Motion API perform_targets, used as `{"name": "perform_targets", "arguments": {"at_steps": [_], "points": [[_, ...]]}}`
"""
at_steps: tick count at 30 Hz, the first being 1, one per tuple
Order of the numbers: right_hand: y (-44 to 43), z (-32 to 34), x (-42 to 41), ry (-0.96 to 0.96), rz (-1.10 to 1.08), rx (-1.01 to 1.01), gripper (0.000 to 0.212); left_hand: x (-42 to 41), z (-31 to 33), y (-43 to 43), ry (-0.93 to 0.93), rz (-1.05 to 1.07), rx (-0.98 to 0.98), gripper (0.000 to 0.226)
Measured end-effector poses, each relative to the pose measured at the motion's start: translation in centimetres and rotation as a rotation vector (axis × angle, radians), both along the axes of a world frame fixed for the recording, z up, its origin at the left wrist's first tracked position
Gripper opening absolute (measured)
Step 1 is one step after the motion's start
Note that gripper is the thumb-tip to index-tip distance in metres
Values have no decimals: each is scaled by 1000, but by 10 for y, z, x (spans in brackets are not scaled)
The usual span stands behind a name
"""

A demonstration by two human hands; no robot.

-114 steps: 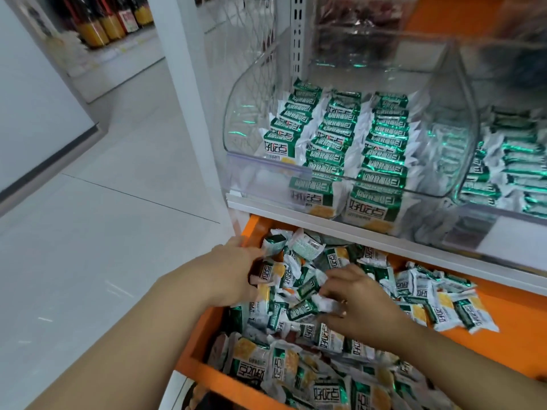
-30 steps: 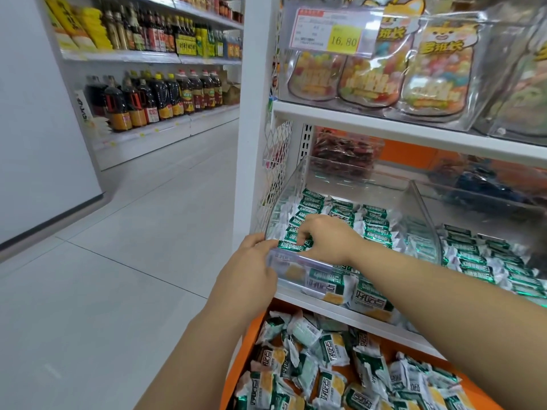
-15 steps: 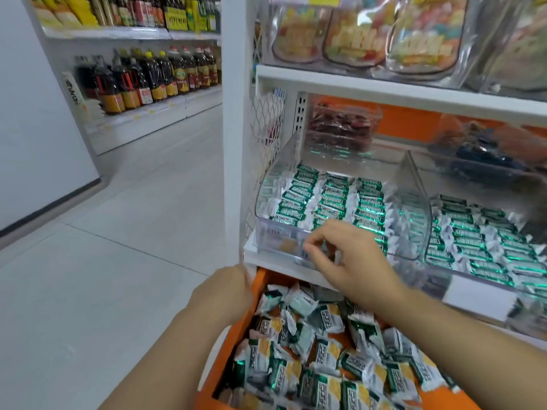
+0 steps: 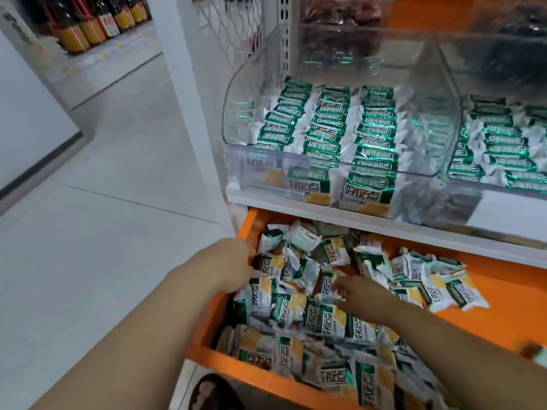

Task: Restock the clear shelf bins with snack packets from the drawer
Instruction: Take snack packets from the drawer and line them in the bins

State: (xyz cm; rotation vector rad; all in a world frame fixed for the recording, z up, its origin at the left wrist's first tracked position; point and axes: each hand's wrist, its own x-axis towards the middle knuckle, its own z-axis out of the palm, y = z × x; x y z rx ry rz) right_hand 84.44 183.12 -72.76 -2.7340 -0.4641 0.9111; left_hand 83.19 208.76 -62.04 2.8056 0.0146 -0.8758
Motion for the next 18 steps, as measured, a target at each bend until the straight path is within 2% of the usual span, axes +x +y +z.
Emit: {"name": "perform_targets", "arguments": {"at_steps": [2, 5, 10, 12, 15, 17, 18], "points": [[-3, -22, -3, 99, 33, -56, 56, 1, 1, -1, 8, 11, -31, 47], [-2, -44, -8, 195, 22, -38, 77, 3, 1, -2, 6, 27, -63, 45], [6, -51, -11, 109, 93, -142, 81, 7, -2, -5, 12, 3, -64, 47], [8, -49, -12, 93, 114, -164, 71, 7, -1, -3, 15, -14, -59, 48], [11, -44, -17, 100, 197, -99, 19, 6, 6, -2, 20, -39, -58, 49], [12, -30, -20, 84, 184, -26, 26, 5, 13, -2, 5, -42, -64, 48], [12, -20, -20, 59, 165, -11, 19, 5, 16, -2, -16, -41, -68, 46]]}}
